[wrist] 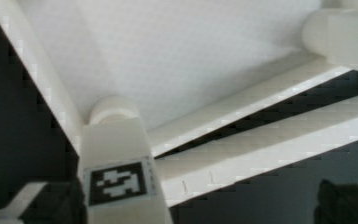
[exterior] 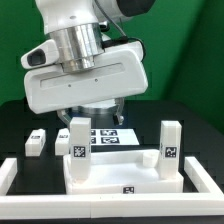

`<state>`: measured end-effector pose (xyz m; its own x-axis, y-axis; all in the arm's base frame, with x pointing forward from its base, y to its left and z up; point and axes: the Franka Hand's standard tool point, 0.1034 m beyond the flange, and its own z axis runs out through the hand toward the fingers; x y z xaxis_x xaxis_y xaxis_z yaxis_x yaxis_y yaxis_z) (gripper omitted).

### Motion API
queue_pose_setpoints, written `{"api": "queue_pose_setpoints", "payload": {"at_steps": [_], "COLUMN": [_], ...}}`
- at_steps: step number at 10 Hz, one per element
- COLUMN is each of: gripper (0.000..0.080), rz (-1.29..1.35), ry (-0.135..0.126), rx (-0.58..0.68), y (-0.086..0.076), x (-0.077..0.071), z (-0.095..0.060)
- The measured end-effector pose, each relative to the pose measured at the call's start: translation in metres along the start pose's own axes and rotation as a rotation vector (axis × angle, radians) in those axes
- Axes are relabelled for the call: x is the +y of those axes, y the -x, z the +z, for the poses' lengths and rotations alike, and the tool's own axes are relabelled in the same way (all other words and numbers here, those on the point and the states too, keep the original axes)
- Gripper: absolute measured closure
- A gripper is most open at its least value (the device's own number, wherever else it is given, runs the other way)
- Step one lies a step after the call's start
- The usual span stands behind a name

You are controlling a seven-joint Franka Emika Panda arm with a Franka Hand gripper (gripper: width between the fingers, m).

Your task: Assemble desk

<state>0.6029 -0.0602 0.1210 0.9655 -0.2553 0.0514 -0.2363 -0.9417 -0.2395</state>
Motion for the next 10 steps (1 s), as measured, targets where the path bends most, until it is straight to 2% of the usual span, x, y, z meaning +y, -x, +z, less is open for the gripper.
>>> {"api": "queue_pose_setpoints", "payload": {"at_steps": [2,3,4,5,7,8,9,10], "gripper": [0.0150,0.0150,0.0150,0.0150,0.0150,0.0150,0.0150,0.0150], "rz": [-0.005,-0.011,-0.020,-0.034,-0.044,-0.049,-0.052,-0.032], "ry": [0.001,0.016,0.051,0.075,0.075,0.074,0.077,0.067], "rx": [-0.008,-0.050,-0.064,-0.078,-0.067,-0.065,-0.053,-0.100], "y": [0.001,0.004,-0.001,-0.009,-0.030,-0.030,-0.024,-0.014], "x": [0.003,0.016,0.025,0.028,0.023,0.018,0.016,0.021], "z": [0.000,0.001,-0.003,-0.009,-0.016,-0.014,-0.004,0.000]}}
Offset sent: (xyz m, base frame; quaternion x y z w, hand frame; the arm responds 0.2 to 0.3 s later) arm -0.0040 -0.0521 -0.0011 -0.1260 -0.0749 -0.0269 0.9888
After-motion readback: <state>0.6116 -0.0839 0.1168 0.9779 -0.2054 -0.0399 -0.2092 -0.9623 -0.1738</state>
